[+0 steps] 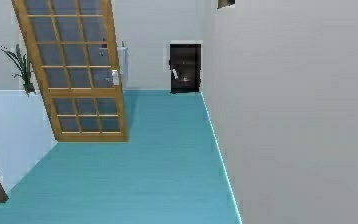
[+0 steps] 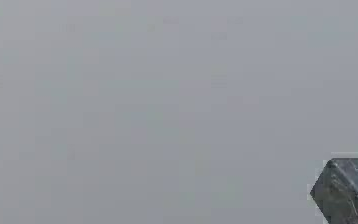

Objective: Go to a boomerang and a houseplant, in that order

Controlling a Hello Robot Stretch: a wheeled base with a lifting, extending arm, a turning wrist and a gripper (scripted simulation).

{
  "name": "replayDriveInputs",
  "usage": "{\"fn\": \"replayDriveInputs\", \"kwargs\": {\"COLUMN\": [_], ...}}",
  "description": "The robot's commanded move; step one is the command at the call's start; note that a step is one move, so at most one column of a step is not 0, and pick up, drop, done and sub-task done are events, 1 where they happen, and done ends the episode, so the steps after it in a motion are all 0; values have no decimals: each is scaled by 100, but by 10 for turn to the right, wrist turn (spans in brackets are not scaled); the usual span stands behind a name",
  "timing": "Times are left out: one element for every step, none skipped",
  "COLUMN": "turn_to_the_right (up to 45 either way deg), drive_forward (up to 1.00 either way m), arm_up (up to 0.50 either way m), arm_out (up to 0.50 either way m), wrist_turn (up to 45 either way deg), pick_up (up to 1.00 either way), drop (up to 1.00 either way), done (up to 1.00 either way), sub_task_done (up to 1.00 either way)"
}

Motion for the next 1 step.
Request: {"fn": "replayDriveInputs", "kwargs": {"turn_to_the_right": [-360], "drive_forward": [0], "arm_up": [0], "arm_out": [0], "wrist_turn": [0], "pick_up": [0], "drop": [0], "done": [0], "sub_task_done": [0]}}
